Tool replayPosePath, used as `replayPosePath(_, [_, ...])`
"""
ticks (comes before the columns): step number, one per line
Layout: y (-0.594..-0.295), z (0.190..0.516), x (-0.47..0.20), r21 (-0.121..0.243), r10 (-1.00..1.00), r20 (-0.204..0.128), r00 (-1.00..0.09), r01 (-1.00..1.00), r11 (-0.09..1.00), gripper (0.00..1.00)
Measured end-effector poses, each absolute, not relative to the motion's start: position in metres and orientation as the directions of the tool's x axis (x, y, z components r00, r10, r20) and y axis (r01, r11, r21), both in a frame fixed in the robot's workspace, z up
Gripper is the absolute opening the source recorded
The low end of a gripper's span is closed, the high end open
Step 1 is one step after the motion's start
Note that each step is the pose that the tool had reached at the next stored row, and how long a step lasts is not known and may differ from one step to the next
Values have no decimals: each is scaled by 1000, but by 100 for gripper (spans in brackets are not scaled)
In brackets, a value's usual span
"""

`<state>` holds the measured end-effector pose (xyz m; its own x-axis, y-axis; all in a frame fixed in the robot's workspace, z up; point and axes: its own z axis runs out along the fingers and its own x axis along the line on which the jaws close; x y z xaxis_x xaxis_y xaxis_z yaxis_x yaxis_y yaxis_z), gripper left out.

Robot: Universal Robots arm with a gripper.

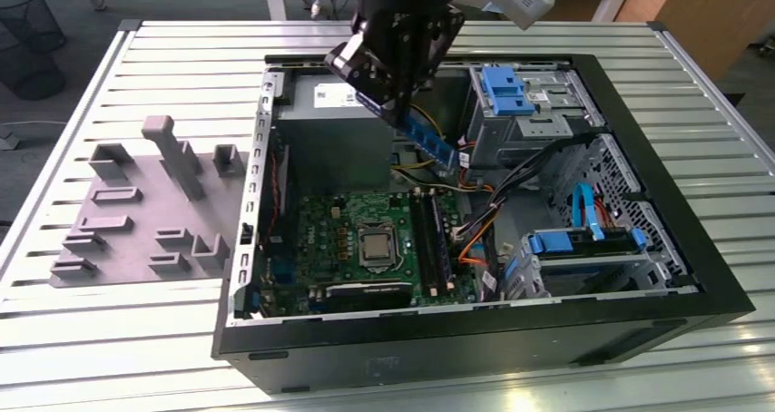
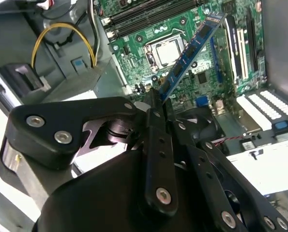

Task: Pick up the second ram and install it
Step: 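Insert the second ram into the second slot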

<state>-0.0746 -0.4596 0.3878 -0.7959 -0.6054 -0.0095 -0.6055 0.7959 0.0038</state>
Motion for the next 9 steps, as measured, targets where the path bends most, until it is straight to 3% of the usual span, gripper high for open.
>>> replayPosePath(9, [-460, 386, -68, 3, -560, -9, -828, -560, 828, 14])
